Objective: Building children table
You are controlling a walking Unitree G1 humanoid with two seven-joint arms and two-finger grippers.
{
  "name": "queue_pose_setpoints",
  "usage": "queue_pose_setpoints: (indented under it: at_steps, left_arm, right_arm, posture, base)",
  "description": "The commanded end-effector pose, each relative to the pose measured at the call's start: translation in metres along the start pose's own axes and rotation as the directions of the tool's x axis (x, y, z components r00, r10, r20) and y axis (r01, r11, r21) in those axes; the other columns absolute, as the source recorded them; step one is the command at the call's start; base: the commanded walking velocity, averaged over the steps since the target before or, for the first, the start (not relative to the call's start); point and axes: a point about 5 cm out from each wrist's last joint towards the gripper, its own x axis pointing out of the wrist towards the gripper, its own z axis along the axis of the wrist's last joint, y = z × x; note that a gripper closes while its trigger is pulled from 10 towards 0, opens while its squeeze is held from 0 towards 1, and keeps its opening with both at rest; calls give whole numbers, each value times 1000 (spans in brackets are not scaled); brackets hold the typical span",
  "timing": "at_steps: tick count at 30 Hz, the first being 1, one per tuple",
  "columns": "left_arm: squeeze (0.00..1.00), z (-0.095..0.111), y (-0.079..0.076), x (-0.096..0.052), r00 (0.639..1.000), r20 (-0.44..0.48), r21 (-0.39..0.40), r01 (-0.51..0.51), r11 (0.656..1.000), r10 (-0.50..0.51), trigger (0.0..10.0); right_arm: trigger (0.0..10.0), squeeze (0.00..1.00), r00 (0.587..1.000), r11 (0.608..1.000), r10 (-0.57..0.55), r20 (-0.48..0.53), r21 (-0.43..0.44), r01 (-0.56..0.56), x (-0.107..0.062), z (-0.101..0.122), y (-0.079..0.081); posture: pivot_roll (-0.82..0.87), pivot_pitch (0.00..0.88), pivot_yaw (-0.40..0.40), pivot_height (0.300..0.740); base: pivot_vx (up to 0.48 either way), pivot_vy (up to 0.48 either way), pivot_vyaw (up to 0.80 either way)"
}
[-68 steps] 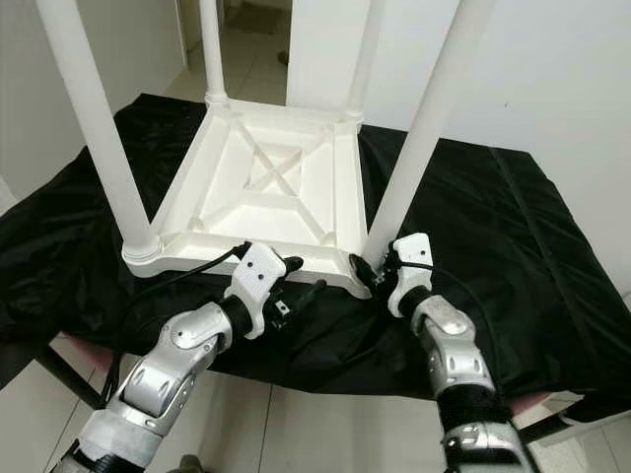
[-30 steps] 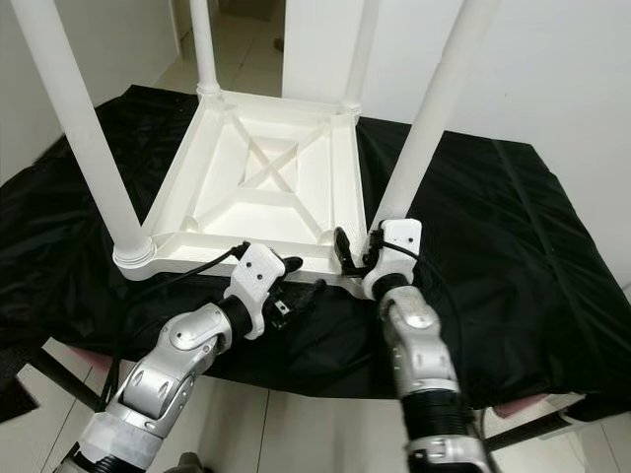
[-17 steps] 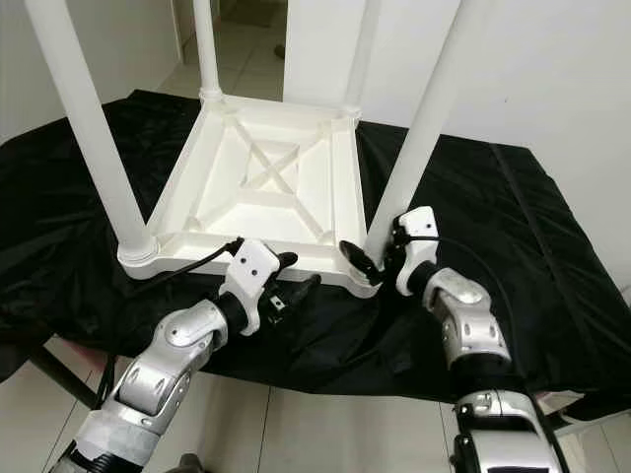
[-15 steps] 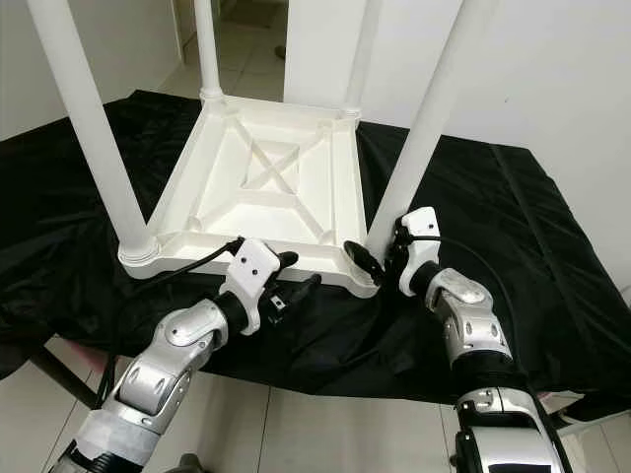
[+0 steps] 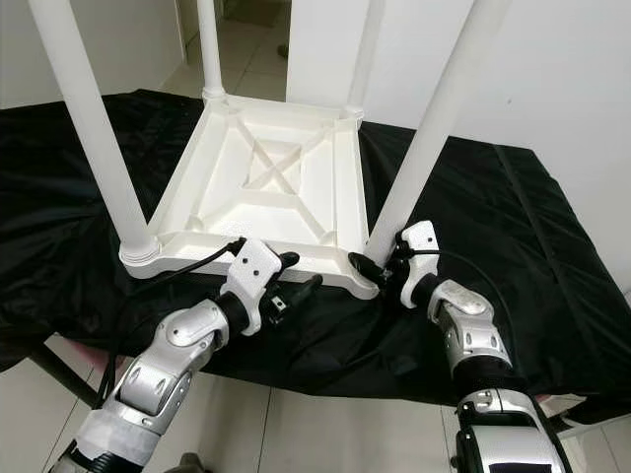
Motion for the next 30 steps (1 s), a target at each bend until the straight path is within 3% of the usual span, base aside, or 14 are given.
queue_pose_setpoints:
  at_steps: [1,9,10,11,14,16,18,20,23,25,28,29,30]
  left_arm:
    - [0,-2,-2,-1,1000,-11,6,20,1000,-20,10000]
    - [0,-1,-2,-2,1000,-10,-3,1,1000,-1,10000]
    - [0,-2,-2,-2,1000,-9,-11,-9,1000,9,10000]
    - [0,-2,-2,-2,1000,-9,-11,-9,1000,9,10000]
    - [0,-2,-3,-2,1000,-9,-16,-17,1000,16,10000]
    - [0,-2,-4,-2,1000,-9,-16,-18,1000,17,10000]
    - [0,-2,-3,-2,1000,-10,-20,-26,999,26,10000]
    - [0,-2,-2,-2,999,-11,-25,-35,999,35,10000]
    - [0,-2,-1,-2,999,-10,-29,-46,999,46,10000]
    - [0,-2,0,-2,998,-7,-32,-64,997,64,10000]
    - [0,-3,1,-3,998,-9,-30,-65,997,65,10000]
    - [0,-3,1,-4,998,-10,-27,-67,997,67,10000]
    - [0,-3,1,-4,998,-10,-27,-67,997,67,10000]
  right_arm:
    - [0,0,991,993,-114,-64,-18,113,-3,-15,-1]
    - [0,0,945,943,-326,16,81,324,1,-12,8]
    - [0,0,912,909,-409,26,100,405,3,-11,16]
    - [0,0,912,909,-409,26,100,405,3,-11,16]
    - [0,0,855,849,-519,22,128,512,6,-12,31]
    - [0,0,840,834,-542,17,132,535,6,-12,34]
    - [0,0,782,776,-623,-12,109,621,6,-13,41]
    - [0,0,763,757,-647,-10,111,644,8,-13,46]
    - [0,0,772,766,-636,7,128,630,12,-10,52]
    - [0,0,805,800,-591,55,166,576,17,-3,62]
    - [0,0,805,801,-591,60,167,575,16,-1,62]
    - [2314,0,805,803,-589,65,159,575,14,0,60]
    - [2314,0,805,803,-589,65,159,575,14,0,60]
  posture:
    - [69,0,-62,740]
    - [71,0,-68,740]
    - [71,0,-68,740]
    - [71,0,-68,740]
    - [70,0,-75,740]
    - [70,0,-75,740]
    - [67,0,-79,740]
    - [67,0,-80,740]
    - [68,0,-81,740]
    - [70,0,-82,740]
    - [70,0,-85,740]
    - [70,0,-87,740]
    - [70,0,-87,740]
  base:
    - [0,0,0]
    - [0,0,0]
    - [0,0,0]
    - [0,0,0]
    - [0,0,0]
    - [0,0,0]
    - [0,0,0]
    - [0,0,0]
    - [0,0,0]
    - [0,0,0]
    - [0,0,0]
    - [0,0,0]
    - [0,0,0]
